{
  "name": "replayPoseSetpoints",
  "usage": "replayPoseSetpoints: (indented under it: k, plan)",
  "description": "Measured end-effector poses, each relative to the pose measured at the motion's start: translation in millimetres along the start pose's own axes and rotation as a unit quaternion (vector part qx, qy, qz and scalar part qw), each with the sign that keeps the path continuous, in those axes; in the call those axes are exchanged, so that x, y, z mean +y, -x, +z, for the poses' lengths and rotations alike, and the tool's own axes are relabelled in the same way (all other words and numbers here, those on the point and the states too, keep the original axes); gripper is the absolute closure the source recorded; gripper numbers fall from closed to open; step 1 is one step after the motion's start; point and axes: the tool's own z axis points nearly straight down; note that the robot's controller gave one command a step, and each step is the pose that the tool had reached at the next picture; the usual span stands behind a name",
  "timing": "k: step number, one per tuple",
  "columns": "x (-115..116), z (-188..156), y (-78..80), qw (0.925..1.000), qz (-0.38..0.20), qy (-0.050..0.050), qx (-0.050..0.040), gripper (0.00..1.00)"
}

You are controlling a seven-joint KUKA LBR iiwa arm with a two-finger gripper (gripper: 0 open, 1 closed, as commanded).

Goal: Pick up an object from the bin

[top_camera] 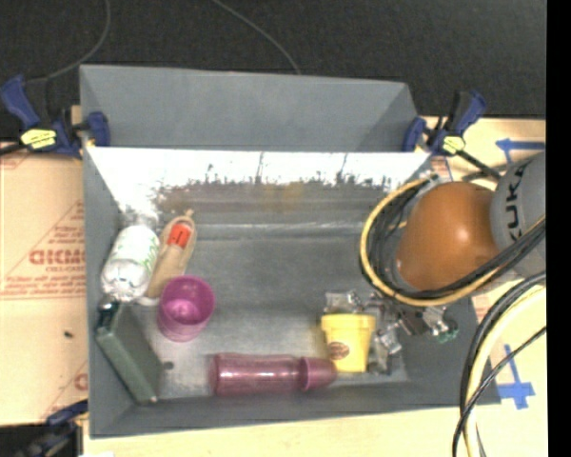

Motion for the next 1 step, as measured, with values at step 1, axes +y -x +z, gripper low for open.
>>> replayPoseSetpoints:
  k: [1]
  plan:
    - [39.0,13.1,-3.5,0.9993,-0.038,-0.003,-0.0057,1.0]
